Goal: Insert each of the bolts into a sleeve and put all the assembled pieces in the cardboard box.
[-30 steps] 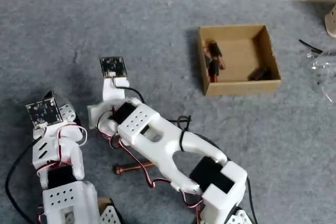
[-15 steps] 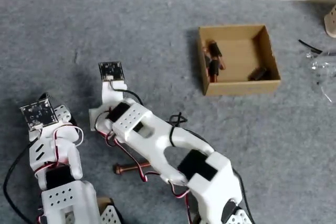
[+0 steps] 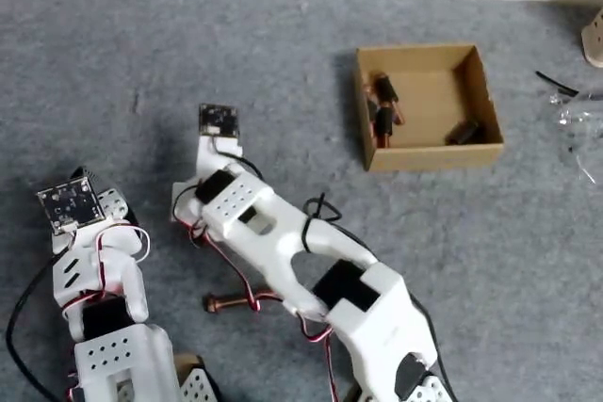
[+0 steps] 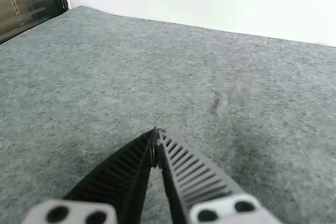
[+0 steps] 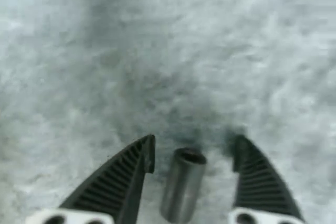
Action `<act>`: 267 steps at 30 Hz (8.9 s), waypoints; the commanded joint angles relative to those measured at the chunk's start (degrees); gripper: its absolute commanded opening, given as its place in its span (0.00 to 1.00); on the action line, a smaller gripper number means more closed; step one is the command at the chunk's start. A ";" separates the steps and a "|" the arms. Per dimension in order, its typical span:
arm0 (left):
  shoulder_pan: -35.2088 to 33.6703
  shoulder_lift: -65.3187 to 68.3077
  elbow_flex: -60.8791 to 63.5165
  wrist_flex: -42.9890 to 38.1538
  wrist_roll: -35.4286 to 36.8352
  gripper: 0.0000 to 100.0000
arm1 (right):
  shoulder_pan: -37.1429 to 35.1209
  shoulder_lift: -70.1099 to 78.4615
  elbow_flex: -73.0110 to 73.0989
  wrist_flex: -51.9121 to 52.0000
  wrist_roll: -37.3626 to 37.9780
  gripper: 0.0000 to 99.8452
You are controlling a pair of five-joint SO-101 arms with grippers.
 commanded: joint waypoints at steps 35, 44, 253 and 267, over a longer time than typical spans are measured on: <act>0.84 0.22 -0.22 -1.32 0.26 0.01 | 14.37 -22.02 -4.26 20.97 3.69 0.01; 0.84 0.04 -0.22 -1.32 0.26 0.01 | 16.40 -25.98 2.86 20.53 9.76 0.01; 13.32 -0.31 0.22 4.66 0.18 0.01 | 64.40 -76.09 77.05 -13.76 33.93 0.00; 24.31 20.35 -29.58 57.14 11.34 0.01 | 64.40 -71.87 76.88 -13.85 33.93 0.00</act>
